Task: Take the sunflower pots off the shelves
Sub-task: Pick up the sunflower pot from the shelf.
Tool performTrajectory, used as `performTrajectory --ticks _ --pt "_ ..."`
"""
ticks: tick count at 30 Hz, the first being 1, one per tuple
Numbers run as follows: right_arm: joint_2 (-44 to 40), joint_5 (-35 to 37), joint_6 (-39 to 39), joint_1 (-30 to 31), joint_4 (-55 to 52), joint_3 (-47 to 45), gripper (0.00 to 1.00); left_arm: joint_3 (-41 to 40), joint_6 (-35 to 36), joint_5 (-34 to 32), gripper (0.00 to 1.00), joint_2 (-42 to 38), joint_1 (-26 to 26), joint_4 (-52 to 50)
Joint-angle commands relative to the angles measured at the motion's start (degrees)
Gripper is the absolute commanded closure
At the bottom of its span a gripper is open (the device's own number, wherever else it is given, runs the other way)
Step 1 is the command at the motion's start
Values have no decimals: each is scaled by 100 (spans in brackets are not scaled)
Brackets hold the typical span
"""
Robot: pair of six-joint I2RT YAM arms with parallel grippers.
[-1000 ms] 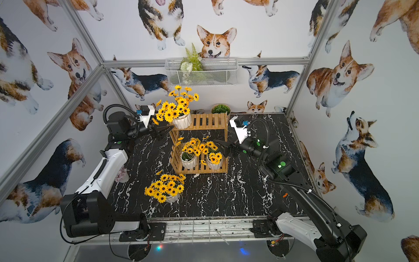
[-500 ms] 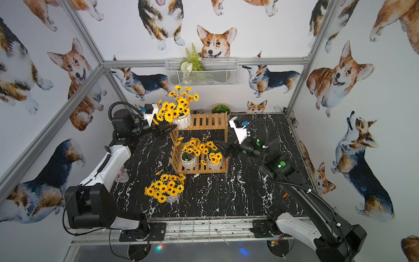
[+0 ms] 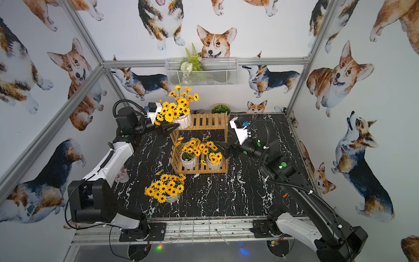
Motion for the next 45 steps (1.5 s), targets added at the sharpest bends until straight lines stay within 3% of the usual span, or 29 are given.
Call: performTrajectory --ticks 1,32,45 --pt "-32 8 9 -7 10 -4 0 116 115 103 0 63 -36 42" --pt "-34 43 27 -7 -70 -60 0 636 -39 296 0 552 -350 114" --pt "-31 51 21 -7 -106 -59 0 715 -487 159 0 754 -478 652"
